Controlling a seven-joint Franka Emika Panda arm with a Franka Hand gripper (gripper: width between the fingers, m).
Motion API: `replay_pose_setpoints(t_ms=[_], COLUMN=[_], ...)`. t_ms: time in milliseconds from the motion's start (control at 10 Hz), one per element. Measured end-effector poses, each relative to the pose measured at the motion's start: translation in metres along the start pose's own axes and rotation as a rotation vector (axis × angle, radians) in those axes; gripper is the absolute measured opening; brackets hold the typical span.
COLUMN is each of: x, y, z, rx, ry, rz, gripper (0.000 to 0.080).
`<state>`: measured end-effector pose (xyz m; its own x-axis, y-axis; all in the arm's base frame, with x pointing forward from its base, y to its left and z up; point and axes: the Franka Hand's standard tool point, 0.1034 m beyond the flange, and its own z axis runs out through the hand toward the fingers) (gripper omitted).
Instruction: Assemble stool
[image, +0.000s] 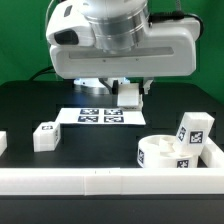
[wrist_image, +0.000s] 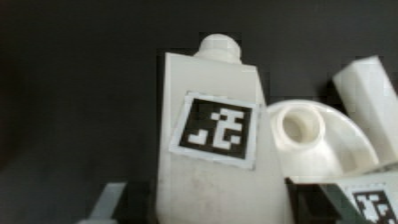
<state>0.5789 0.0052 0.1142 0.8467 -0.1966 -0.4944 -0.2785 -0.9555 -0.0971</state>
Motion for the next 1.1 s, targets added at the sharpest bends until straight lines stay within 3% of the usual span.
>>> replay_pose_setpoints(t_ms=[200, 600, 900, 1100], x=[0.006, 0.011, 0.019, 0.024], y=[-0.003, -0.026, -0.026, -0.029], z=[-0.004, -0.024, -0.024, -0.026], rx=[0.005, -0.005, -0.008, -0.034], ry=[0.135, 0.434, 0.652, 0.814], rz=[-0.003, -0.060, -0.067, -0.108], gripper=[0.0324, 0.0324, 0.0324, 0.0324])
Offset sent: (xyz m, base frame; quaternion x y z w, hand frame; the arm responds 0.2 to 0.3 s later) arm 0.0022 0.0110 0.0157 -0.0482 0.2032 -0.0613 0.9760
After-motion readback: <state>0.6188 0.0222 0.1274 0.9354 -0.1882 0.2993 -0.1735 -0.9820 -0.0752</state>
